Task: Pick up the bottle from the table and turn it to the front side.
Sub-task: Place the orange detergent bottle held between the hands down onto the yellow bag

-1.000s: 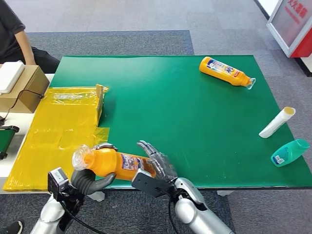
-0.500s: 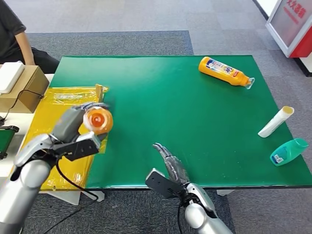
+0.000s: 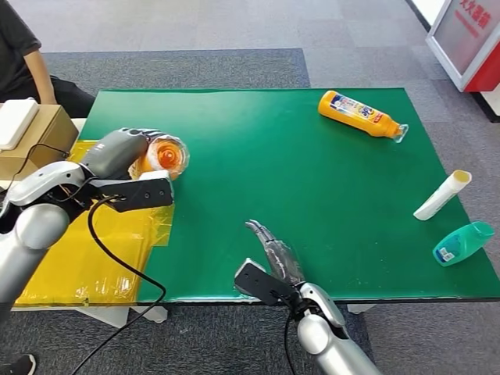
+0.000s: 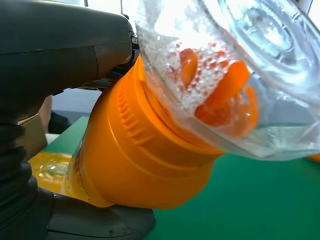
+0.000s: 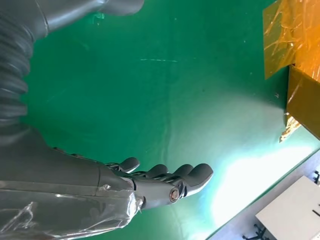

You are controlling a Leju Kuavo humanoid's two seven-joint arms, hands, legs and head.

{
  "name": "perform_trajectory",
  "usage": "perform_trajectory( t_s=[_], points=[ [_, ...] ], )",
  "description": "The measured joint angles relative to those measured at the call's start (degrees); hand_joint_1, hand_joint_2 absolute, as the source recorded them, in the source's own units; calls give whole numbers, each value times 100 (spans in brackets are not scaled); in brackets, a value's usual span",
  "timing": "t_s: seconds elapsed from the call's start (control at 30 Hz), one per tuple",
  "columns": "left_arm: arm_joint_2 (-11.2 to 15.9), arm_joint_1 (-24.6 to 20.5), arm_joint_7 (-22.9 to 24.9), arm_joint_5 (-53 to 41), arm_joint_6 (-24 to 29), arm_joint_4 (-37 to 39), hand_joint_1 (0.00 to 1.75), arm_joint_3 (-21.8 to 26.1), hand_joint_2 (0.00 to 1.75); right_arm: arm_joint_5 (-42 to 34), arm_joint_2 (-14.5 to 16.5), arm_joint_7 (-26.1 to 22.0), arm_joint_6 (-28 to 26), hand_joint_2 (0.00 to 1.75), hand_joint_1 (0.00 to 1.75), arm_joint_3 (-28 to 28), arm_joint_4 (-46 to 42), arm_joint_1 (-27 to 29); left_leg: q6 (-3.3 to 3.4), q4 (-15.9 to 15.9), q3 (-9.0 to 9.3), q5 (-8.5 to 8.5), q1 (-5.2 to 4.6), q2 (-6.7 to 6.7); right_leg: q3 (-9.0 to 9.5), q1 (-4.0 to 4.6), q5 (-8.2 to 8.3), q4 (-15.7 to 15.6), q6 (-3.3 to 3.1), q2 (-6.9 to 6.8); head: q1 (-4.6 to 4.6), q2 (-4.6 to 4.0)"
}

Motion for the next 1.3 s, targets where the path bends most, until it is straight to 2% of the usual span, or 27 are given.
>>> perform_trajectory(
  t_s=[0.2,0.43,0.7,0.9,1.0,1.17,1.27,1.3],
  points=[
    [458,-318,312,-14,-74,639,175,-408,175,-93,0,27,58,175,0,6,85,-129,-4,0,0,3,0,3,-2,0,0,3,-1,6,-1,0],
    [901,-269,404,-148,113,1370,175,-545,175,-155,3,31,71,175,0,24,240,-220,-6,0,-3,3,2,3,-2,1,-1,5,-1,6,-1,0],
    [1100,-8,337,-151,167,1785,175,-541,175,-206,21,27,88,175,0,94,376,-327,-6,0,-6,4,2,0,-3,1,-1,4,0,2,-1,0],
    [1066,175,146,-336,375,1978,175,-468,175,-272,23,8,102,175,0,164,450,-378,-6,0,-6,3,1,0,-4,1,-2,4,0,2,-2,0],
    [888,264,-107,-608,615,2197,175,-458,175,-319,40,-21,118,175,0,244,531,-427,-6,0,-6,4,1,-1,-4,1,-2,4,-1,-1,-1,0],
    [467,275,-479,-943,689,2499,175,-523,175,-387,75,-31,149,175,0,368,641,-537,-3,0,-6,8,1,-2,-2,0,2,3,0,-1,0,0],
    [262,211,-774,-1115,677,2631,150,-618,175,-426,79,-66,183,175,0,436,722,-590,-2,0,-6,8,0,-2,-3,0,5,3,0,-1,0,0],
    [209,184,-854,-1161,674,2665,132,-660,175,-440,79,-85,191,175,0,452,748,-597,-2,1,-6,8,0,-1,-3,0,6,3,-1,0,0,0]
  ],
)
